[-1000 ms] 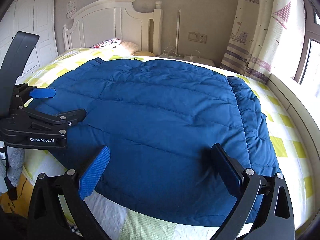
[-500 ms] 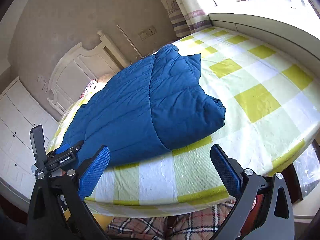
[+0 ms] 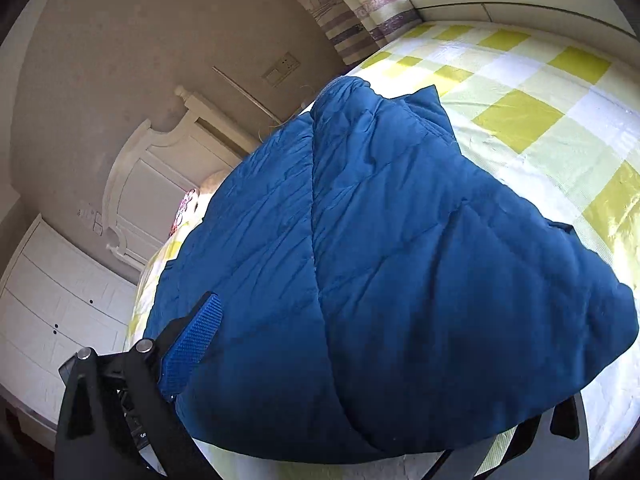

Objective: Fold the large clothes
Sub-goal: 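Press both open tools along the folded blue jacket to flatten it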

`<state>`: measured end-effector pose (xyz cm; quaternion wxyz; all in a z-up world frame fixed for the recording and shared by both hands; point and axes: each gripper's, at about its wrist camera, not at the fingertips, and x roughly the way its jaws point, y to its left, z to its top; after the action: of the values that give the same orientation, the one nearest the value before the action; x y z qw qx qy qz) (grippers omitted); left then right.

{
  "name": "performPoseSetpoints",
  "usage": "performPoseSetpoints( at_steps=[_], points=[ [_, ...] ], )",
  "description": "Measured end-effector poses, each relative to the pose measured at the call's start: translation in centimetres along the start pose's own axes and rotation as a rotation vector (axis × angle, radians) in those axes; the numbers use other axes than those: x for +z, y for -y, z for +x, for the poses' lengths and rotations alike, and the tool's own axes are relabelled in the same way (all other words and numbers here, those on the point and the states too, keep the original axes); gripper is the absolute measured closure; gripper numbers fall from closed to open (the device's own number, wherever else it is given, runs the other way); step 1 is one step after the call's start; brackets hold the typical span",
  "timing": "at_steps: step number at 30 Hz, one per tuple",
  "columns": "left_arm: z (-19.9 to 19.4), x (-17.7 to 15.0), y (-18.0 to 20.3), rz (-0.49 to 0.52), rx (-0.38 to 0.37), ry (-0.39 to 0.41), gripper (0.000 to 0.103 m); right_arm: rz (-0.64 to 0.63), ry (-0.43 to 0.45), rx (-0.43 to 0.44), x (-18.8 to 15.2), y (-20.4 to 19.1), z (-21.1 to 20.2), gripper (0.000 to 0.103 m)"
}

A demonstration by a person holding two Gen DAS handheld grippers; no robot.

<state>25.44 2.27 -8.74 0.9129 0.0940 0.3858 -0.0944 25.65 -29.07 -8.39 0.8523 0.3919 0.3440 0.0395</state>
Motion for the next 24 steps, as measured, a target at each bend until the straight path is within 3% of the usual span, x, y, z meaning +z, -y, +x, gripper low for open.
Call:
performPoseSetpoints(
  at_steps=[2,3,4,5,7,12,14,18,21,24],
  points=[
    [0.2,0.2,0.1,0.005,0.002,0.000,0.002,0.023,0.018,0.011,0.9,-0.4,1.3,0.010],
    [0.3,0.3,0.1,0.006,0.005,0.000,0.002,0.023,0.031,0.019,1.1,-0.5,1.7,0.022],
    [0.4,0.6,0.1,0.007,0.007,-0.003,0.002,0.013,0.045,0.024,1.3,-0.3,1.9,0.043],
    [0.5,1.0,0.0,0.004,0.009,-0.011,0.002,0.011,0.062,0.069,1.6,-0.1,1.8,0.053],
    [0.4,2.2,-0.1,-0.022,-0.003,-0.037,0.002,-0.003,0.091,0.120,2.1,0.2,1.2,0.061],
    [0.0,8.2,-0.2,-0.089,0.009,0.036,0.002,-0.090,0.135,0.156,2.2,-0.4,0.0,0.063],
    [1.7,11.4,0.0,-0.104,0.058,0.035,0.002,-0.115,0.140,0.165,2.3,-0.6,-0.5,0.064],
    [8.7,17.5,0.8,-0.083,0.151,-0.082,0.002,-0.156,0.159,0.175,2.3,-0.9,-1.8,0.064],
    [14.0,19.6,1.6,-0.051,0.187,-0.193,0.002,-0.185,0.168,0.173,1.7,-1.1,-2.9,0.064],
    [14.7,19.2,2.1,-0.042,0.177,-0.172,0.003,-0.184,0.163,0.160,1.7,-0.6,-3.2,0.064]
  ],
)
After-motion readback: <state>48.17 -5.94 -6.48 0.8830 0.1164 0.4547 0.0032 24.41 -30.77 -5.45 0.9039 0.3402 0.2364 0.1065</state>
